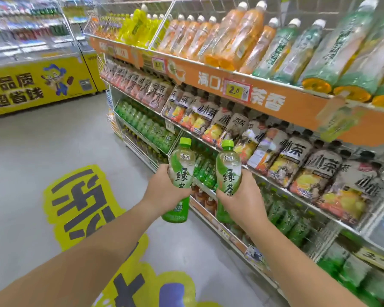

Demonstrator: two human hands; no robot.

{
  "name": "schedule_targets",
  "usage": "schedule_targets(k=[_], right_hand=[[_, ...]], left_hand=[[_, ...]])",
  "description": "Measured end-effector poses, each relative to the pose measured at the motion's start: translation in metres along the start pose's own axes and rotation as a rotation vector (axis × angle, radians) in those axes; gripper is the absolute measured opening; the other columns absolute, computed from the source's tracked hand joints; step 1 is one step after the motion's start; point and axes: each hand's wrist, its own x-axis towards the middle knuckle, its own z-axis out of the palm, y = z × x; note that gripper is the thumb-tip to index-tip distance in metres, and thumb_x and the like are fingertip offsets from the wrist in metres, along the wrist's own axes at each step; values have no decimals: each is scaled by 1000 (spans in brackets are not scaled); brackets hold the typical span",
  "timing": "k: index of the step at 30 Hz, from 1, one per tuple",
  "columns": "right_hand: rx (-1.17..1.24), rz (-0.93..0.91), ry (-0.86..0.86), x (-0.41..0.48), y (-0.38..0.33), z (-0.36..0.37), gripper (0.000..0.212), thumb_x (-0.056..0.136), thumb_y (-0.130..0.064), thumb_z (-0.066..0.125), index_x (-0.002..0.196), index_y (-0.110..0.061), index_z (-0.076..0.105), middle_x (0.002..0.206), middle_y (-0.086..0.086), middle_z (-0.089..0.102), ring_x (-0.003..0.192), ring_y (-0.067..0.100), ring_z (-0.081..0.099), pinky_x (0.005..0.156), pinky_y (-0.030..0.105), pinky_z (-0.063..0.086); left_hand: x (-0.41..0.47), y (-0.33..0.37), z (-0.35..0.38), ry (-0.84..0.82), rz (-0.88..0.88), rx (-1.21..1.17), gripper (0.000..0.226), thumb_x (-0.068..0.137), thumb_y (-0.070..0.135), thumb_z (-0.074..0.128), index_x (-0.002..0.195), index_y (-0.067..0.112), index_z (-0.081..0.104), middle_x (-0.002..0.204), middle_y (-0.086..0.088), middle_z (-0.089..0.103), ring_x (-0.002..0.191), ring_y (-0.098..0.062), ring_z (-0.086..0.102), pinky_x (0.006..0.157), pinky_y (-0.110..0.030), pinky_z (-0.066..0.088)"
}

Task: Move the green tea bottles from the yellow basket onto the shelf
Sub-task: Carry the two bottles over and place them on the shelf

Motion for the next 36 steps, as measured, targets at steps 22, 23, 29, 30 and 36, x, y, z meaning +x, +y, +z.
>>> schedule_targets(k=[22,23,29,30,36], right_hand=[[-69,397,0,148,226,140,48,68,-35,78,104,-35,45,100,-5,59,91,17,59,78,35,50],[-71,411,34,153,239,143,47,68,-36,78,104,-35,47,98,-7,60,90,16,60,77,35,51],[-101,525,149,182,313,158,45,75,-35,79,102,-32,43,98,-4,61,82,17,62,75,36,53],[-119,564,164,188,324,159,46,77,-39,78,105,-30,43,102,-3,60,85,19,61,78,36,53],[-215,637,209,225,383,165,80,88,-49,67,149,-15,28,131,7,53,109,23,50,87,28,43]], left_hand=[[239,-153,216,-361,-25,13,52,58,24,86,102,27,57,84,8,72,76,-3,69,70,-24,53],[249,-157,230,-391,-9,-14,53,58,22,85,103,27,58,85,7,73,76,-6,70,72,-27,55],[302,-172,316,-488,140,9,60,61,23,87,114,32,61,88,13,74,74,0,69,72,-26,55],[308,-172,331,-503,161,9,56,63,21,87,113,31,62,86,13,74,72,0,68,69,-25,54],[346,-177,416,-499,231,117,44,60,36,88,96,24,66,86,11,71,80,-7,67,70,-18,48]])
